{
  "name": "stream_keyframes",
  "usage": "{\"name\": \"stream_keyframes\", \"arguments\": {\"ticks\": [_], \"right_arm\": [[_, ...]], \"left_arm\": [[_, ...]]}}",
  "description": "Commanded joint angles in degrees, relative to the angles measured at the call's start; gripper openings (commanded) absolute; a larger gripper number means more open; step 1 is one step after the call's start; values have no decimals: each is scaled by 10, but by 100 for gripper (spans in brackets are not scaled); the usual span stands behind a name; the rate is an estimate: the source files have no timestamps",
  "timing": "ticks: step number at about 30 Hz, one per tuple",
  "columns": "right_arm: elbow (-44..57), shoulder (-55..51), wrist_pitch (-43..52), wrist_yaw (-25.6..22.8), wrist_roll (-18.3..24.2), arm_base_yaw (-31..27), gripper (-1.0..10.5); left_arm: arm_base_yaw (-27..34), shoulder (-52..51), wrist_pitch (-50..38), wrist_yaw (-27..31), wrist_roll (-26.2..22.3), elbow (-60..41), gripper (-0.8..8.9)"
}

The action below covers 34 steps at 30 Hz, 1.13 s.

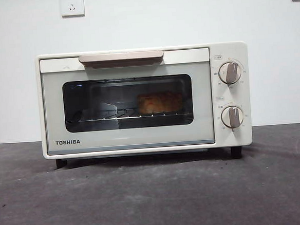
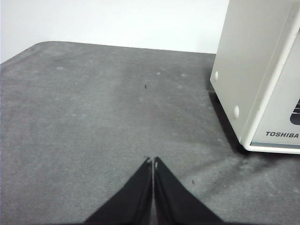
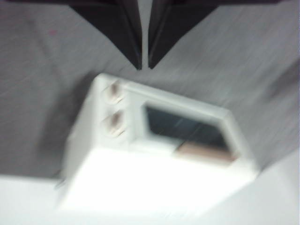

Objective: The left arm flap open the oven, the right arm pick bread and place it into oven, the left arm flap close the oven

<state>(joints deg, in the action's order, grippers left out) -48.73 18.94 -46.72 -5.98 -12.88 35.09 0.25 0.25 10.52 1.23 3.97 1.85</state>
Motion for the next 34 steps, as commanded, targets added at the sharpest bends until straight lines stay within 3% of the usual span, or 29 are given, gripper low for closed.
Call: {"name": "stream_keyframes", "arguments": {"ticks": [1,5,8,12,21,24,34], "right_arm": [[45,-29,35,-4,69,-76,19],[168,-95,145,24,123,-185,19],[276,-143,243,88,115,-260,19],[387,-173,349,109,114,-319,19],[482,-187,401,104,114,-349,19],[482,-187,364,101,115,-349,18],[482,-187,379,104,115,-349,19]], "left_arm": [[0,-1,3,3,-5,-12,10],[0,-1,3,3,-5,-12,10],[0,-1,3,3,-5,-12,10],[0,-1,3,3,-5,-12,10],[0,-1,3,3,-5,-12,10],[0,-1,3,3,-5,-12,10],[0,-1,2,3,-5,-12,10]]}}
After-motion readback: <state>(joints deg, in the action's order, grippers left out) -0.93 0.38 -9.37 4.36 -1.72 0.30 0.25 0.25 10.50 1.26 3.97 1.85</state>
